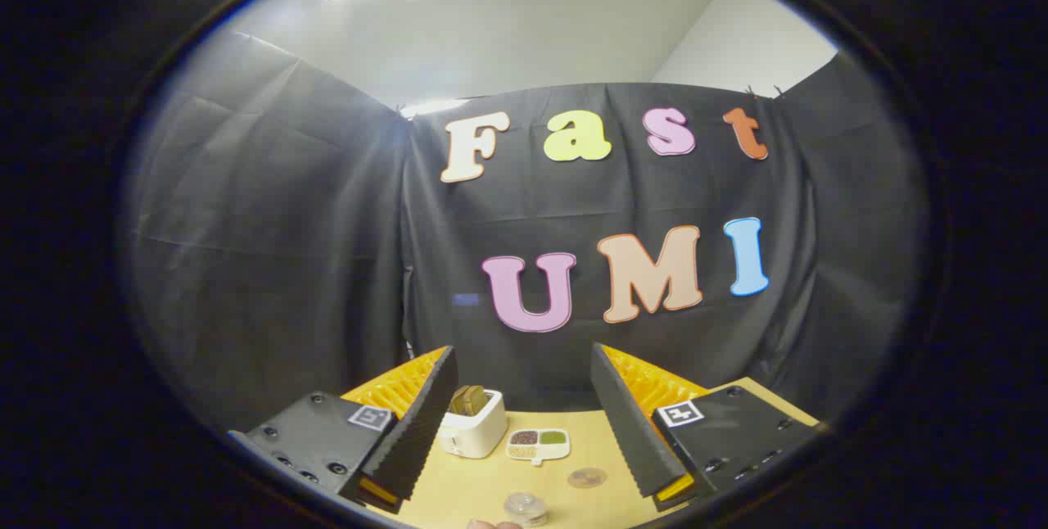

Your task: Take the bottle from table, then pour the juice into the cup, finally place the bottle on the coaster

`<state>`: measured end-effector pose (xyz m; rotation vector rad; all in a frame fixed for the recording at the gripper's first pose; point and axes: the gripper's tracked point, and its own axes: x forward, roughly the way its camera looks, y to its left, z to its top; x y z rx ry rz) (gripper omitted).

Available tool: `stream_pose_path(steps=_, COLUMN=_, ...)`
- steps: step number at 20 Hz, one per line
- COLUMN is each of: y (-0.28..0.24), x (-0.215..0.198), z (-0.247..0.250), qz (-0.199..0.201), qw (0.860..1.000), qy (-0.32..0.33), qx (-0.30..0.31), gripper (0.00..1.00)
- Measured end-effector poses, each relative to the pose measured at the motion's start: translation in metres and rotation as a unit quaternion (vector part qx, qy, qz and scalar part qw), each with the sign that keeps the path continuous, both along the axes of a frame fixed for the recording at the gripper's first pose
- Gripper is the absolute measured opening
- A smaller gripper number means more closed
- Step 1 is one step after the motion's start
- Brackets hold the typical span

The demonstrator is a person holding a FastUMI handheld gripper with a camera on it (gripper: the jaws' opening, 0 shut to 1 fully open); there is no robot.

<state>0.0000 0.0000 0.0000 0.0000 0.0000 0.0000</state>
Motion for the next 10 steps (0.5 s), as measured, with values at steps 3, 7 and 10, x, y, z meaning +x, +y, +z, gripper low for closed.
stream_pose_path(steps=3, y=0.0075, x=0.0041, z=-0.0038, qz=0.013, qw=1.0, qy=0.002, qx=-0.01, gripper=1.0)
stream_pose_path(steps=7, y=0.0078, x=0.0074, z=-0.0032, qz=0.013, qw=1.0, qy=-0.007, qx=-0.011, gripper=1.0)
stream_pose_path(steps=10, y=0.0095, x=0.0066, z=-0.0044, qz=0.011, qw=1.0, qy=-0.011, qx=-0.002, gripper=1.0)
